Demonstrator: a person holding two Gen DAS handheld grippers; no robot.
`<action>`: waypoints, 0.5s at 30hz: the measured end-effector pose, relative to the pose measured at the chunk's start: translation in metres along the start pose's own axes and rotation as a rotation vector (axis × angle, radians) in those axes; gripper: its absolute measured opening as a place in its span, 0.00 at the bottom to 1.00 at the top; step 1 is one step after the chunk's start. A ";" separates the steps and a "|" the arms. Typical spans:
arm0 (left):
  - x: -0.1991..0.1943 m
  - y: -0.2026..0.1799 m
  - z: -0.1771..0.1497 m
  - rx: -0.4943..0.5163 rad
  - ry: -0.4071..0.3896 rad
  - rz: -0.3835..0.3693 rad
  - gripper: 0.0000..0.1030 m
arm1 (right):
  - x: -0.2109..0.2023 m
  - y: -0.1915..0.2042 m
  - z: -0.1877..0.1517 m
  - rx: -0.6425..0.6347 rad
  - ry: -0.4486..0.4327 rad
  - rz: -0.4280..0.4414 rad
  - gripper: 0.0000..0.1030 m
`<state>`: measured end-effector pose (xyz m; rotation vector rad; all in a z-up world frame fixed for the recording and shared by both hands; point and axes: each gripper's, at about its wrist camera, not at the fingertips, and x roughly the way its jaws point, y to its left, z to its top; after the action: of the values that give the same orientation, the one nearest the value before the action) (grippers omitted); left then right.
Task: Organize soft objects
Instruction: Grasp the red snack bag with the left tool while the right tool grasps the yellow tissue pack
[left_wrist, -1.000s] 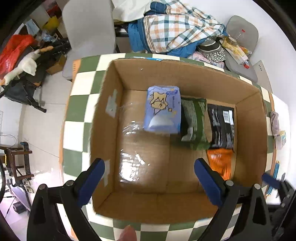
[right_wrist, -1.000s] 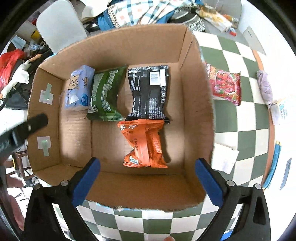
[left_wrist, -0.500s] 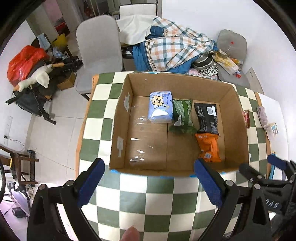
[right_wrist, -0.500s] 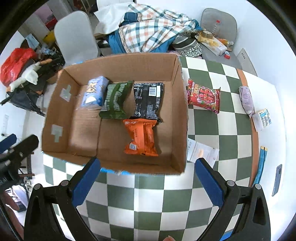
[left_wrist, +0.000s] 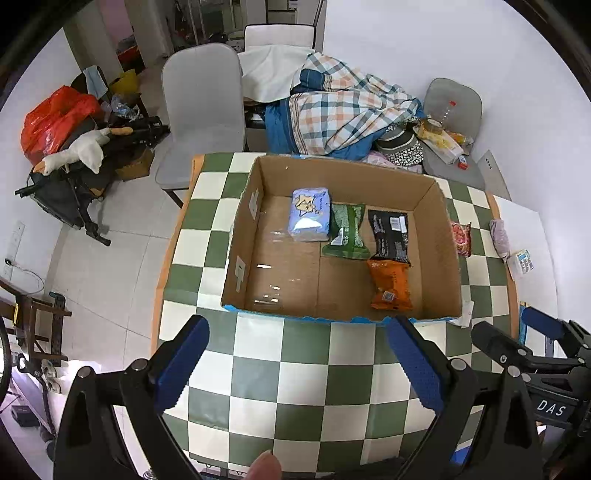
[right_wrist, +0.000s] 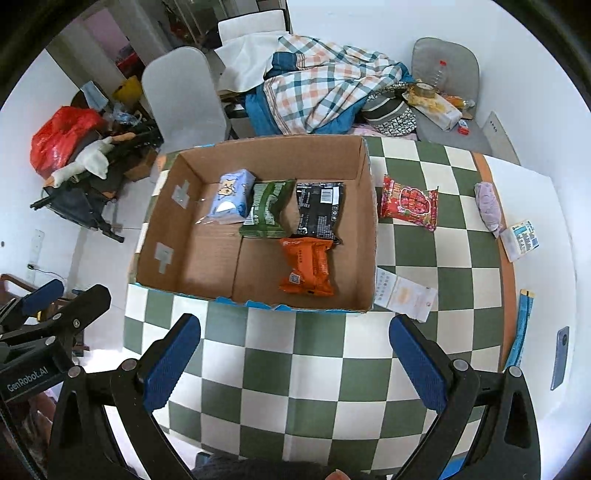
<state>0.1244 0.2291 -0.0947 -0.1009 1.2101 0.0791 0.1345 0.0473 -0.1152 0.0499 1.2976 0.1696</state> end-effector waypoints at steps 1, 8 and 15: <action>-0.002 -0.005 0.004 0.012 -0.001 -0.005 0.96 | -0.002 -0.003 0.000 0.009 0.001 0.011 1.00; 0.003 -0.098 0.045 0.229 -0.024 -0.012 0.96 | -0.018 -0.074 0.005 0.156 -0.014 0.042 1.00; 0.066 -0.248 0.087 0.551 0.076 -0.053 0.96 | -0.020 -0.214 0.012 0.380 -0.017 -0.052 1.00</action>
<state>0.2571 -0.0064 -0.1172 0.3481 1.2656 -0.3073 0.1618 -0.1661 -0.1213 0.3402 1.2980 -0.1238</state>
